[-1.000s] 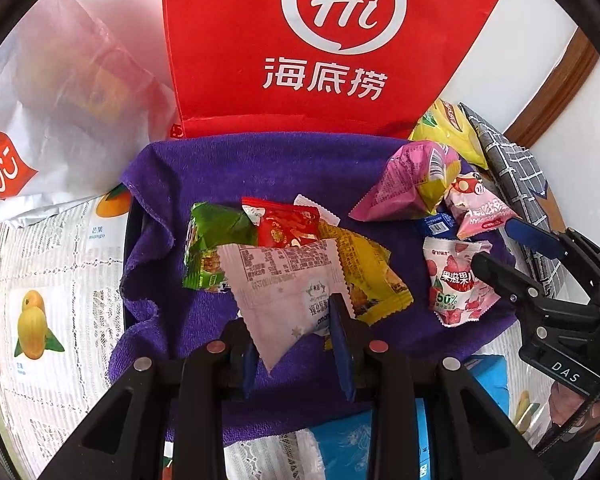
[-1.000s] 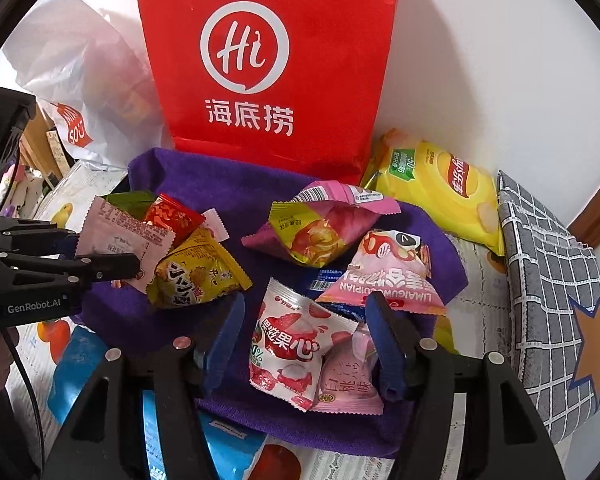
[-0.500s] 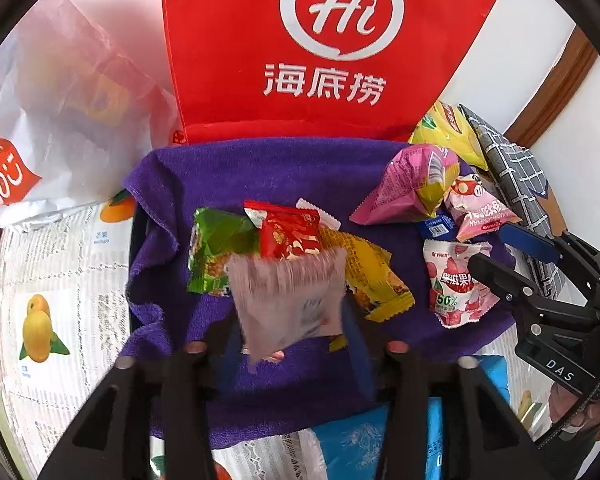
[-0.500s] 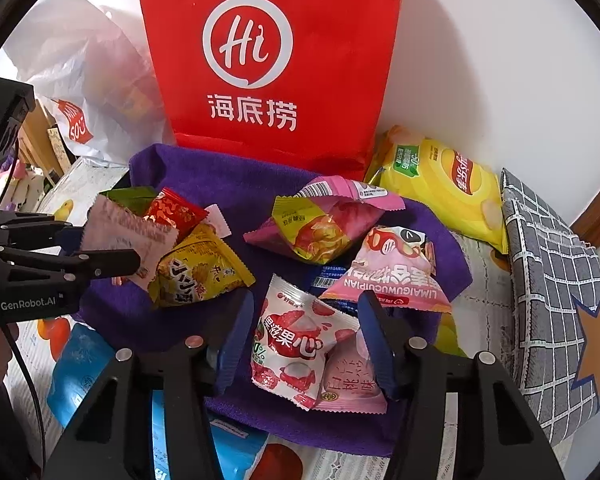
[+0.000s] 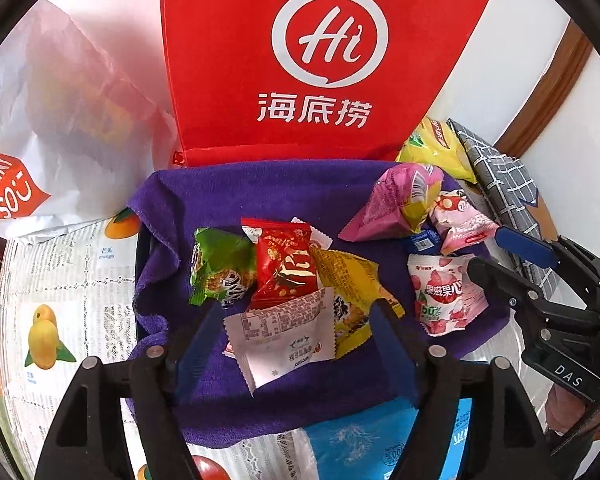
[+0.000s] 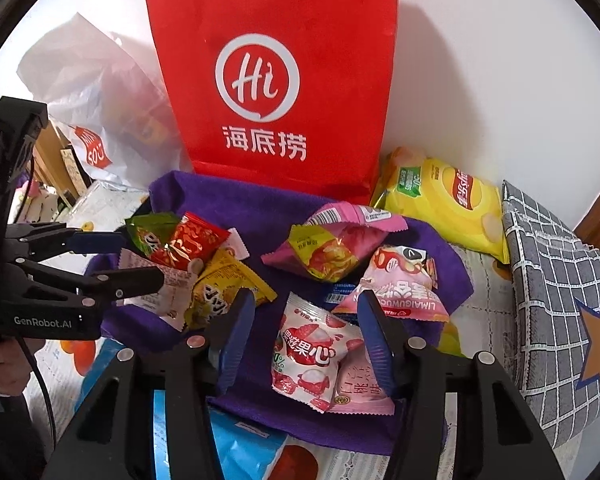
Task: Organize snacks
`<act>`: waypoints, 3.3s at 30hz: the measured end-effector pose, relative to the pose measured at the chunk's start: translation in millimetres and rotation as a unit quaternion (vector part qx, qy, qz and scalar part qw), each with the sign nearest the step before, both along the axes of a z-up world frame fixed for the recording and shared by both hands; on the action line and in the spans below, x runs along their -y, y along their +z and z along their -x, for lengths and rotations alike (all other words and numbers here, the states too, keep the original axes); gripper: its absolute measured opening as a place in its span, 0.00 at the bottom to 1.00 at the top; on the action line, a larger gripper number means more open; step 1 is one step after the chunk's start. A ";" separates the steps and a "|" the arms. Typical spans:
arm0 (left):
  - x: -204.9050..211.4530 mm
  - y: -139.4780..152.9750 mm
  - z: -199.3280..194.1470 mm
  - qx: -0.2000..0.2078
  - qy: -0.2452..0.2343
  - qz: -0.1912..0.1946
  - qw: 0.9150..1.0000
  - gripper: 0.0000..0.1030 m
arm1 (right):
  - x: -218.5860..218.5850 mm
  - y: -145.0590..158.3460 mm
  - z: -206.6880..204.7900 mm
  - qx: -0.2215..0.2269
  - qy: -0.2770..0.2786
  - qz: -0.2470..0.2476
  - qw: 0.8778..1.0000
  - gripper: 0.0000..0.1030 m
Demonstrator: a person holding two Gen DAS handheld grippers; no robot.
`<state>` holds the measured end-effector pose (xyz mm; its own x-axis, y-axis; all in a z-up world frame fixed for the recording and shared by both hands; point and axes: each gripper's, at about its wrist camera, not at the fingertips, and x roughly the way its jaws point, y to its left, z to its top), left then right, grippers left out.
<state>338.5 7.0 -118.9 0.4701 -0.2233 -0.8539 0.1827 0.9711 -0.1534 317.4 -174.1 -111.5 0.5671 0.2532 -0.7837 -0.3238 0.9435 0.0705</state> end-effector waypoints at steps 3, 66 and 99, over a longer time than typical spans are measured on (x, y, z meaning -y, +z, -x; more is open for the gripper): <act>1.4 3.7 1.8 0.006 -0.002 0.003 1.000 0.77 | 5.1 2.2 -1.2 0.002 -0.012 -0.010 1.000 0.53; 0.6 134.6 238.4 0.149 0.034 -0.012 0.988 0.94 | 57.4 114.3 241.5 0.076 -0.179 -0.032 0.980 0.90; 5.7 143.4 272.3 0.168 0.043 -0.022 0.985 0.94 | 54.8 123.7 270.1 0.094 -0.183 -0.013 0.978 0.98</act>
<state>66.2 1.4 24.5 0.7437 -0.1365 -0.6544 0.1334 0.9895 -0.0549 47.3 -229.0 12.2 0.7566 0.0238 -0.6534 0.0268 0.9974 0.0674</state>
